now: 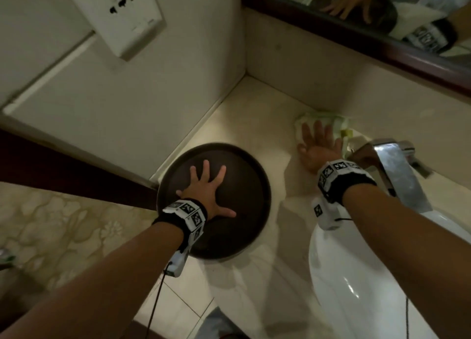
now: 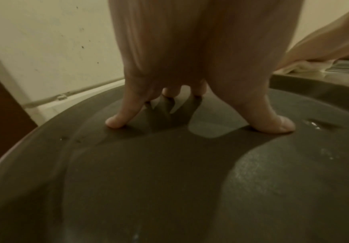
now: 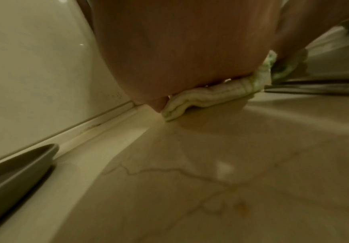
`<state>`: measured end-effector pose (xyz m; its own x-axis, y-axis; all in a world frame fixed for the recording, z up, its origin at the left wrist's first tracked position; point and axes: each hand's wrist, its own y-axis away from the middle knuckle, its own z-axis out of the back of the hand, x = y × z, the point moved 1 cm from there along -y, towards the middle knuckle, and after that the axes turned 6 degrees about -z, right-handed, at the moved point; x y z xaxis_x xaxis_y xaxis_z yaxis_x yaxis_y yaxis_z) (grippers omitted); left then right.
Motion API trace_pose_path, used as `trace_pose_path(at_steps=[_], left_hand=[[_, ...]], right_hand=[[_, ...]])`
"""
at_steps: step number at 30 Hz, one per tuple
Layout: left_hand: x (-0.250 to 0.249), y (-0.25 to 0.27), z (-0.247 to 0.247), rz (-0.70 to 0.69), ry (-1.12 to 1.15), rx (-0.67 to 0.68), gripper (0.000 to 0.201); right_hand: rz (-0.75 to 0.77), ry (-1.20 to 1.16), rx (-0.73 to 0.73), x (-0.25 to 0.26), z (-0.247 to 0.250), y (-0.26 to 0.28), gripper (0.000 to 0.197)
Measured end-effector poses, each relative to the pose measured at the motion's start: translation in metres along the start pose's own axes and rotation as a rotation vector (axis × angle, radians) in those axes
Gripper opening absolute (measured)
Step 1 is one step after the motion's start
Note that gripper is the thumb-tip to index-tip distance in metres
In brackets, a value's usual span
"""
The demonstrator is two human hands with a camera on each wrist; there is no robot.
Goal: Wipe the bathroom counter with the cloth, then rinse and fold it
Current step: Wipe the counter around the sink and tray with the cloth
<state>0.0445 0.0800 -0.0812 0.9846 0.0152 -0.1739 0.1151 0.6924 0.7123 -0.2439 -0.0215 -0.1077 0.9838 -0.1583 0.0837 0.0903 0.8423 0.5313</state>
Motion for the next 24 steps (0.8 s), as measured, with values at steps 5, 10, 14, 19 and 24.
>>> trace_pose_path(at_steps=[5,10,14,19,24], left_hand=[[0.002,0.004,-0.001,-0.015,0.02,-0.011,0.122],[0.014,0.02,-0.02,-0.038,0.01,-0.024,0.122],[0.026,0.029,-0.031,-0.057,-0.003,-0.033,0.123],[0.026,0.031,-0.028,-0.067,-0.035,-0.018,0.123],[0.026,0.03,-0.029,-0.066,-0.041,-0.019,0.123]], right_hand=[[0.017,-0.012,-0.01,-0.001,0.0,0.002,0.062],[0.04,0.042,-0.021,0.002,-0.006,0.021,0.062],[0.13,0.131,-0.049,0.011,-0.04,0.063,0.065],[0.319,0.134,-0.033,0.029,-0.079,0.11,0.074],[0.361,0.145,-0.05,0.022,-0.073,0.102,0.069]])
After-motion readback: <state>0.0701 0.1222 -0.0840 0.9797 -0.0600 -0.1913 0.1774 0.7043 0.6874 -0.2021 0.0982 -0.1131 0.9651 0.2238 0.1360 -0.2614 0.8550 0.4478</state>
